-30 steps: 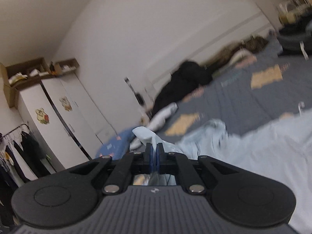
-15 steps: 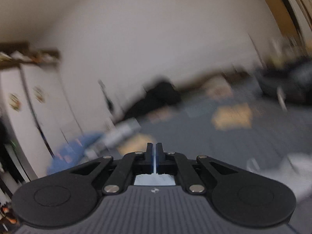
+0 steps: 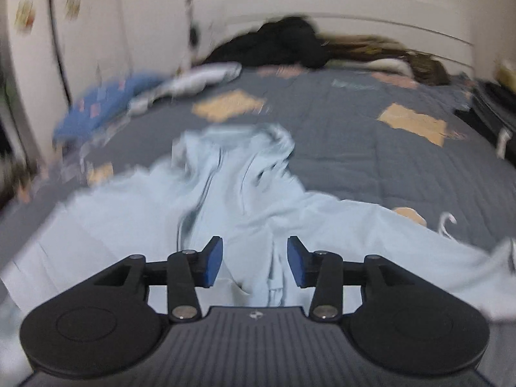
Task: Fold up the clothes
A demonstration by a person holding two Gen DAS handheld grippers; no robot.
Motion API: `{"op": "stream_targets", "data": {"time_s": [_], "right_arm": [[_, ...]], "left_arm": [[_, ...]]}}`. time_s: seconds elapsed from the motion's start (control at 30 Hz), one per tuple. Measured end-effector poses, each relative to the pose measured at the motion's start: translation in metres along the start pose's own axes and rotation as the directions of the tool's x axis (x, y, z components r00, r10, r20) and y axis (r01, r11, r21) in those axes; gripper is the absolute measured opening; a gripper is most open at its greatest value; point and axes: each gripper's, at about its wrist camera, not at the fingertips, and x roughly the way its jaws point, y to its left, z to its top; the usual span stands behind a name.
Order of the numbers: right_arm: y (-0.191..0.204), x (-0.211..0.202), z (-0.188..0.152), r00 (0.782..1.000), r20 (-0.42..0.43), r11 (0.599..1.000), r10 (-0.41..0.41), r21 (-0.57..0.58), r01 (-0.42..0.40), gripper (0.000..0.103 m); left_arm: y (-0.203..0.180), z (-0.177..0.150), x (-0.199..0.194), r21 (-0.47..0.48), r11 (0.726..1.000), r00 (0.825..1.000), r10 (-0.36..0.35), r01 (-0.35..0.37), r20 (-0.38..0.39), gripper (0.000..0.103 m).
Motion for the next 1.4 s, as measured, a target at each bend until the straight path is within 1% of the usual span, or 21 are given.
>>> {"op": "stream_targets", "data": {"time_s": [0.13, 0.2, 0.23, 0.3, 0.33, 0.43, 0.53, 0.57, 0.63, 0.7, 0.73, 0.8, 0.87, 0.93, 1.03, 1.1, 1.13, 1.2, 1.27, 1.33, 1.4], "right_arm": [[0.002, 0.043, 0.001, 0.986, -0.159, 0.998, -0.053, 0.025, 0.058, 0.043], [0.001, 0.055, -0.002, 0.978, -0.208, 0.997, -0.031, 0.068, 0.046, 0.043], [0.002, 0.058, -0.002, 0.975, -0.223, 0.996, -0.023, 0.074, 0.040, 0.037], [0.004, 0.059, -0.003, 0.971, -0.241, 0.996, -0.003, 0.084, 0.024, 0.013], [0.003, 0.057, 0.000, 0.972, -0.235, 0.995, 0.005, 0.097, 0.018, 0.006], [0.003, 0.037, 0.017, 0.992, -0.124, 0.988, 0.011, 0.152, 0.008, 0.006], [-0.004, -0.004, 0.038, 0.996, 0.087, 0.973, 0.017, 0.228, -0.037, 0.005], [-0.007, -0.020, 0.039, 0.985, 0.170, 0.969, 0.015, 0.239, -0.056, 0.005], [-0.014, -0.053, 0.041, 0.942, 0.335, 0.962, 0.007, 0.254, -0.097, 0.006], [-0.030, -0.076, 0.027, 0.901, 0.432, 0.945, -0.034, 0.307, -0.112, 0.006], [-0.039, -0.080, 0.018, 0.894, 0.445, 0.935, -0.058, 0.338, -0.108, 0.006], [-0.061, -0.082, -0.010, 0.899, 0.420, 0.903, -0.127, 0.423, -0.070, 0.009], [-0.083, -0.073, -0.041, 0.936, 0.309, 0.859, -0.169, 0.512, -0.014, 0.009], [-0.102, -0.065, -0.073, 0.962, 0.165, 0.799, -0.216, 0.596, 0.077, 0.010], [-0.119, -0.071, -0.110, 0.956, 0.075, 0.697, -0.285, 0.701, 0.153, 0.017], [-0.122, -0.081, -0.118, 0.948, 0.083, 0.679, -0.309, 0.717, 0.159, 0.023], [-0.120, -0.083, -0.116, 0.945, 0.088, 0.691, -0.315, 0.704, 0.164, 0.026], [-0.109, -0.087, -0.104, 0.947, 0.109, 0.744, -0.303, 0.648, 0.163, 0.031], [-0.095, -0.095, -0.089, 0.952, 0.132, 0.798, -0.275, 0.584, 0.150, 0.038], [-0.072, -0.103, -0.078, 0.962, 0.155, 0.840, -0.226, 0.530, 0.112, 0.043], [-0.048, -0.106, -0.073, 0.971, 0.169, 0.872, -0.168, 0.484, 0.066, 0.049]], "left_arm": [[0.000, 0.000, 0.002, 0.000, 1.000, 1.000, -0.003, 0.003, -0.004, 0.064], [0.002, 0.001, 0.002, -0.006, 1.000, 1.000, -0.003, 0.003, -0.003, 0.065], [0.003, 0.002, 0.002, -0.009, 1.000, 1.000, -0.003, 0.003, -0.002, 0.065], [0.004, 0.002, 0.001, -0.014, 1.000, 1.000, -0.004, 0.004, 0.000, 0.065], [0.005, 0.002, 0.000, -0.016, 1.000, 1.000, -0.004, 0.004, 0.002, 0.065], [0.005, 0.003, -0.001, -0.021, 1.000, 1.000, -0.005, 0.005, 0.006, 0.065], [0.006, 0.004, -0.003, -0.027, 1.000, 1.000, -0.005, 0.006, 0.010, 0.065], [0.006, 0.004, -0.003, -0.029, 1.000, 1.000, -0.006, 0.006, 0.011, 0.065], [0.007, 0.005, -0.004, -0.032, 0.999, 1.000, -0.006, 0.007, 0.014, 0.065], [0.006, 0.005, -0.005, -0.033, 0.999, 1.000, -0.010, 0.011, 0.017, 0.065], [0.006, 0.005, -0.006, -0.033, 0.999, 1.000, -0.013, 0.013, 0.018, 0.065], [0.004, 0.005, -0.006, -0.033, 0.999, 1.000, -0.018, 0.019, 0.020, 0.065], [0.003, 0.005, -0.007, -0.029, 0.999, 1.000, -0.024, 0.024, 0.020, 0.065], [0.001, 0.004, -0.007, -0.023, 0.999, 0.999, -0.028, 0.029, 0.018, 0.065], [-0.001, 0.003, -0.006, -0.017, 0.999, 0.999, -0.030, 0.030, 0.012, 0.065], [-0.001, 0.002, -0.006, -0.004, 1.000, 1.000, -0.025, 0.025, 0.010, 0.066], [-0.001, 0.002, -0.005, 0.017, 1.000, 1.000, -0.015, 0.015, 0.008, 0.066], [-0.001, 0.001, -0.004, 0.059, 0.998, 1.000, 0.005, -0.005, 0.007, 0.067], [-0.004, -0.003, 0.001, 0.166, 0.983, 0.997, 0.072, -0.073, 0.012, 0.067], [-0.009, -0.013, 0.011, 0.300, 0.939, 0.986, 0.166, -0.168, 0.032, 0.067], [-0.015, -0.024, 0.022, 0.422, 0.872, 0.968, 0.244, -0.248, 0.063, 0.067]]}}
